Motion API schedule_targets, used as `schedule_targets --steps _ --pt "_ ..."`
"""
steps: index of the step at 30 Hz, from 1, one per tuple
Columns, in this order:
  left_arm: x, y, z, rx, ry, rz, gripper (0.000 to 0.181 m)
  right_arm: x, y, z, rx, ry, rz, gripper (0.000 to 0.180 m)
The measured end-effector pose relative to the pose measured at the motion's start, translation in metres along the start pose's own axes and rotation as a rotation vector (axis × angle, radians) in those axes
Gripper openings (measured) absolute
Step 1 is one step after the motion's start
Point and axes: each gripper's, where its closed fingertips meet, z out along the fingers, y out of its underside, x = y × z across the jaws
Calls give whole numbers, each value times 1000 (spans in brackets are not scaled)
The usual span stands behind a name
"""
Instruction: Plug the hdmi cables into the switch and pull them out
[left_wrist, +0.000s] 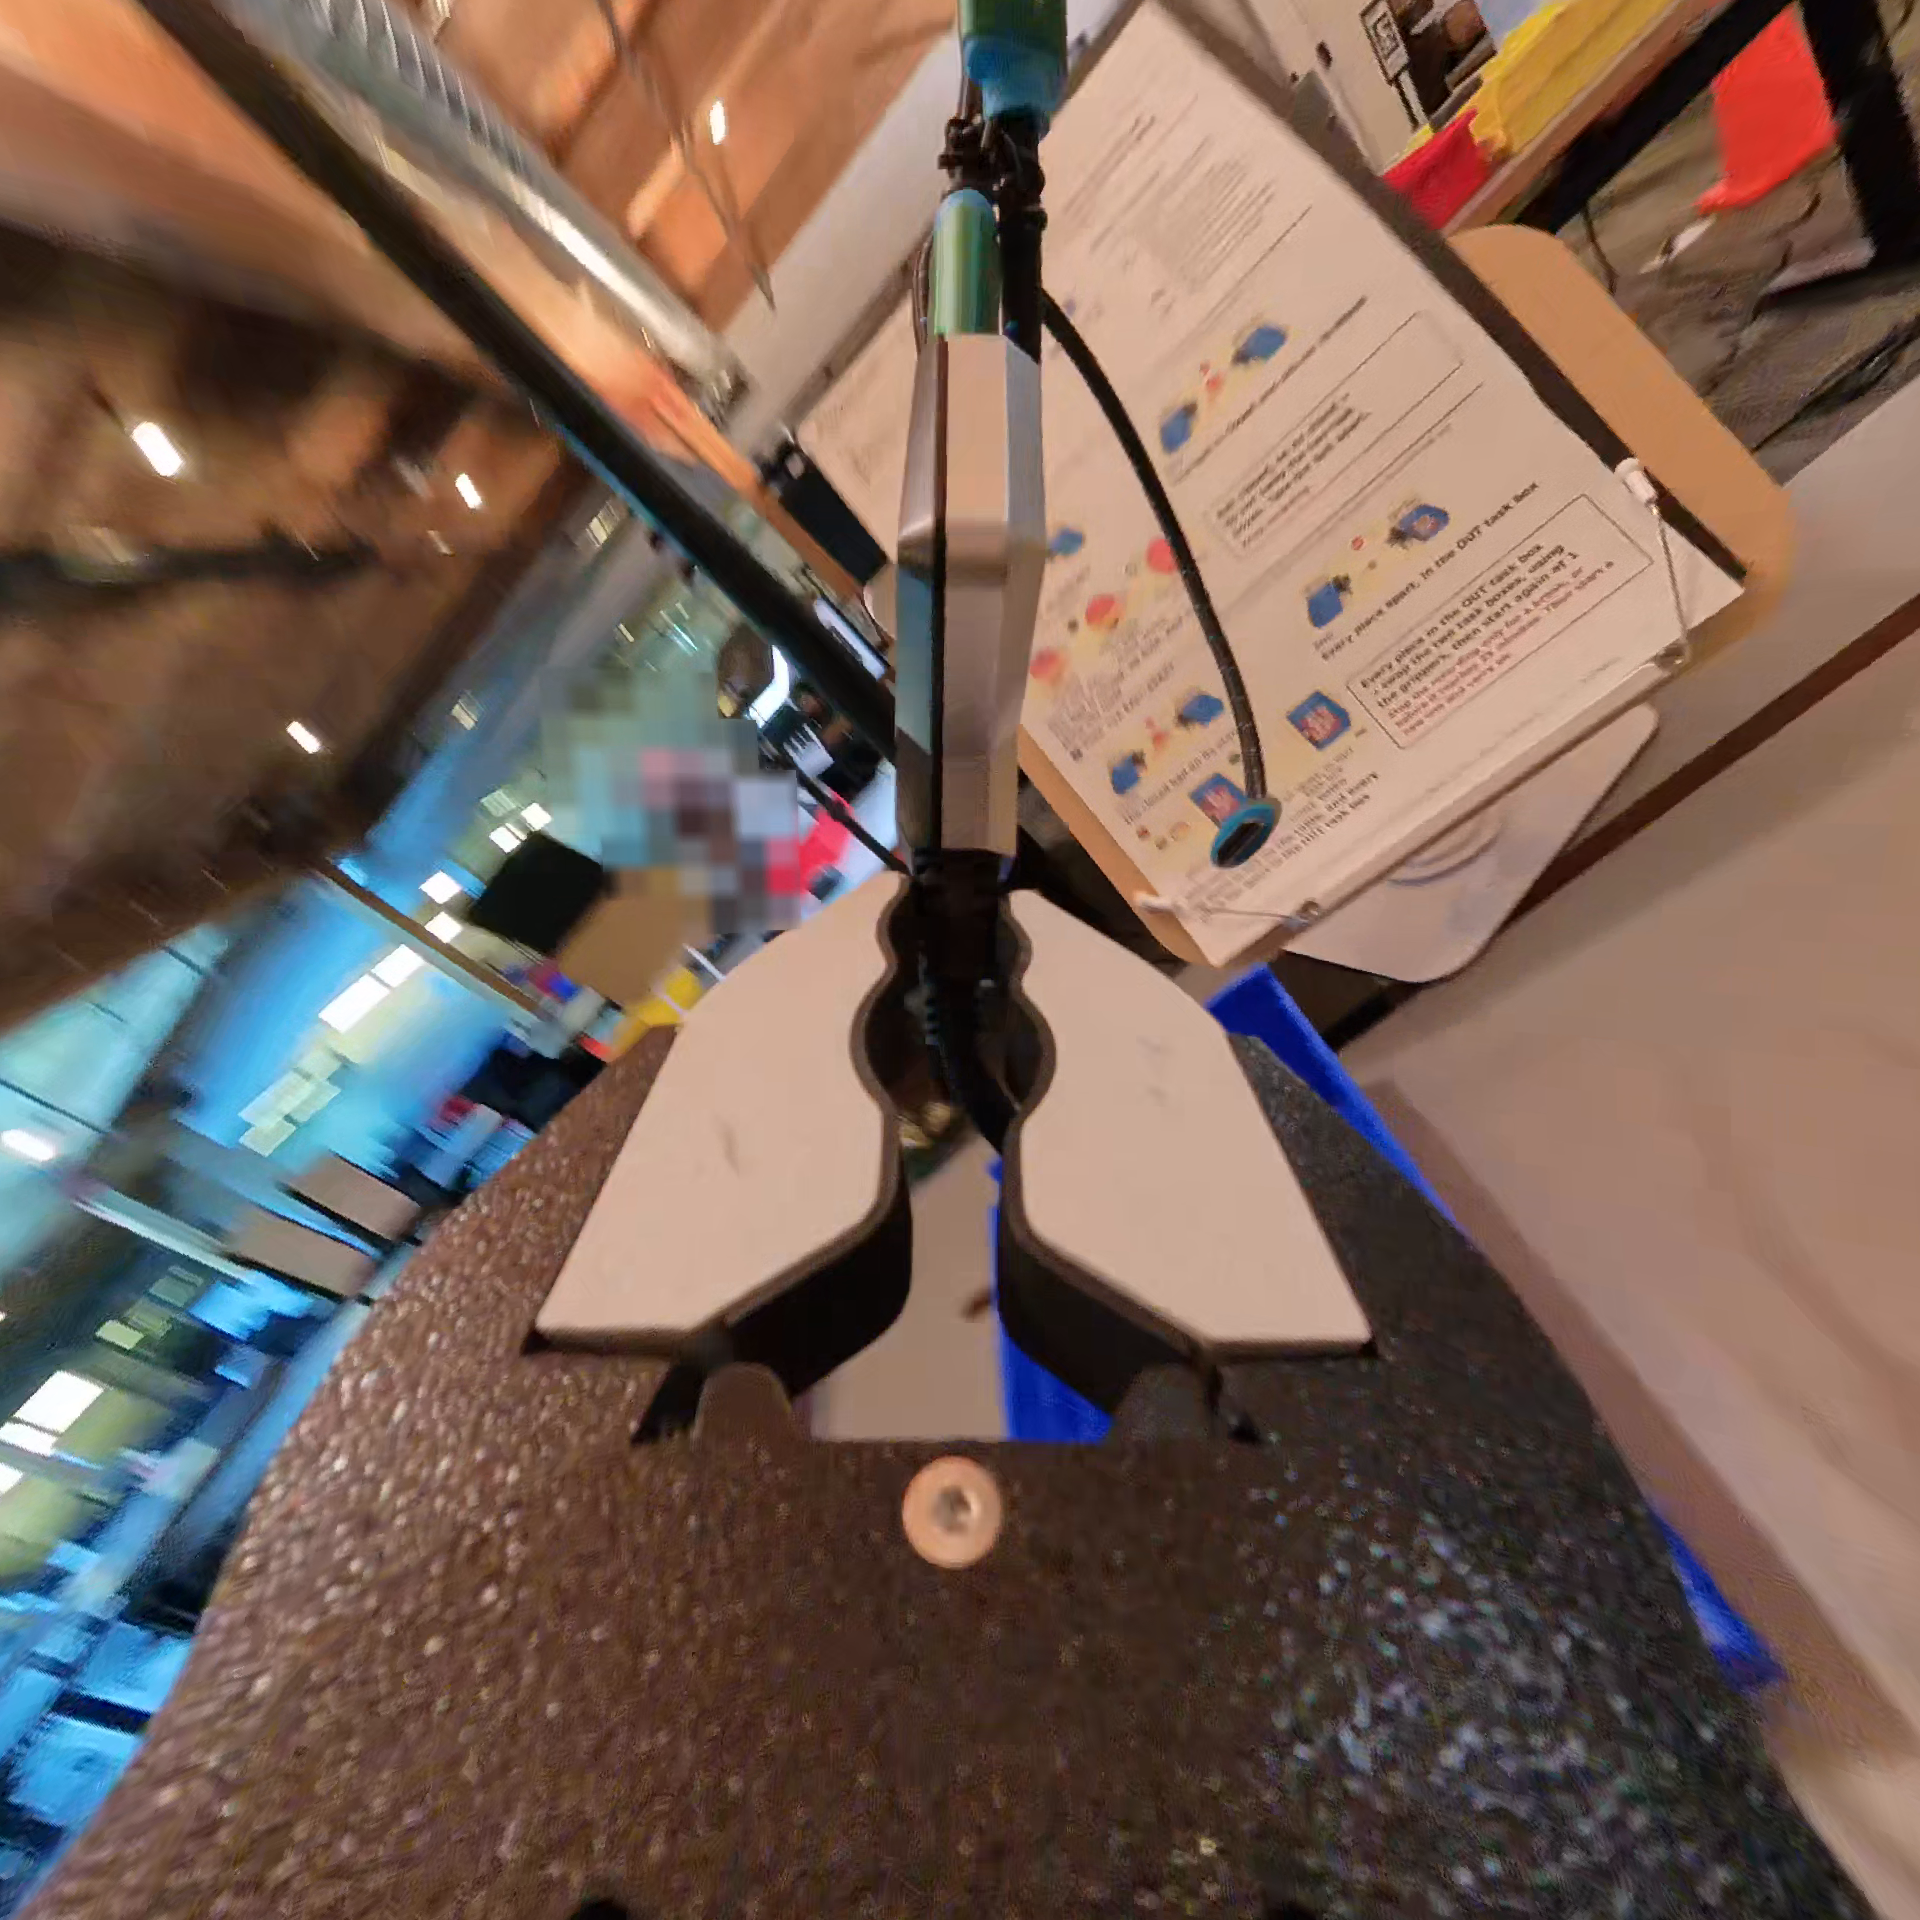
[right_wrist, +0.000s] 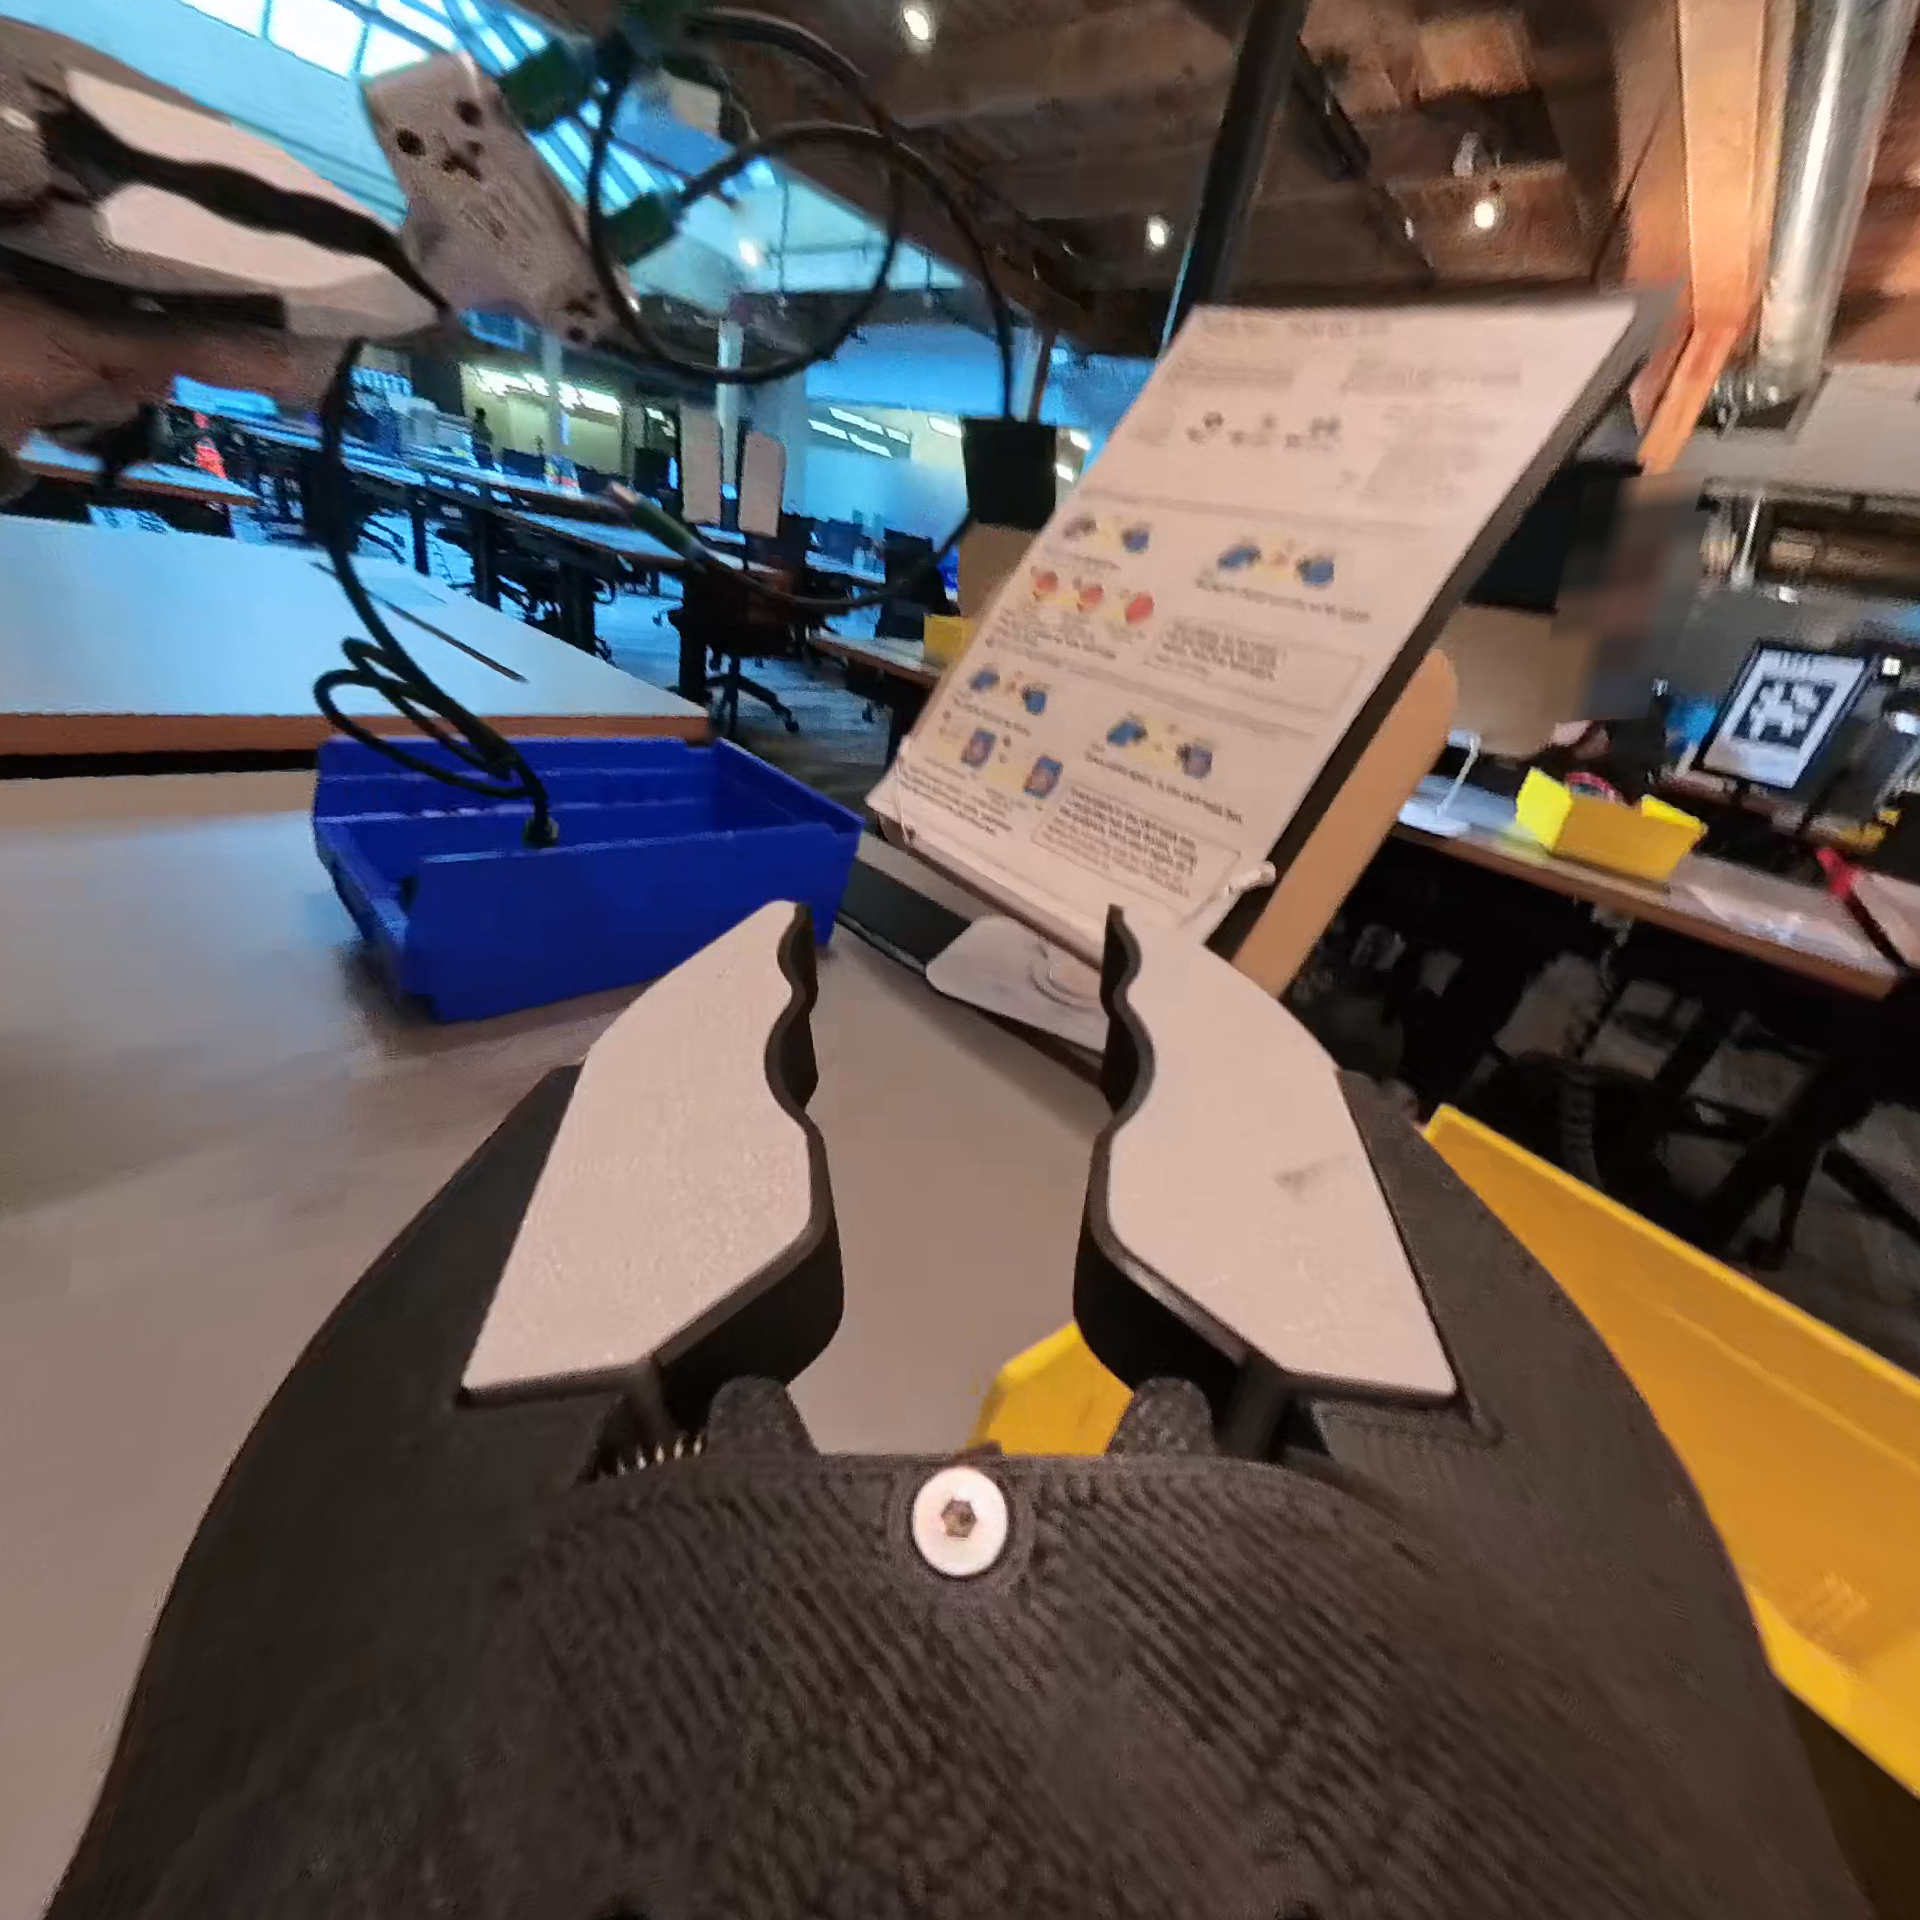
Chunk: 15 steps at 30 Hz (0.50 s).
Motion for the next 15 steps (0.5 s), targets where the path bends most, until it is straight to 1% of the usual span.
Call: schedule_targets --steps 2,4,7,9,11,13,15 --pt "11 -29 -10 46 -1 140 13 -5 -22 -8 55 -3 -18 53" --pt "30 -50 -19 82 18 251 13 -10 -44 -16 105 13 -68 53" --pt "78 -64 -32 115 101 370 13 -33 -61 -20 108 3 -270 54" --pt "115 -62 -39 116 152 468 13 -51 -62 -14 111 1 -422 58" --pt "151 -56 -45 112 203 565 13 -70 -59 -6 152 10 -574 59" --pt "182 -47 -50 103 244 641 13 -96 -44 5 171 -41 -719 58" --pt "207 -39 -55 99 279 674 13 -120 -17 17 142 -134 -831 58"
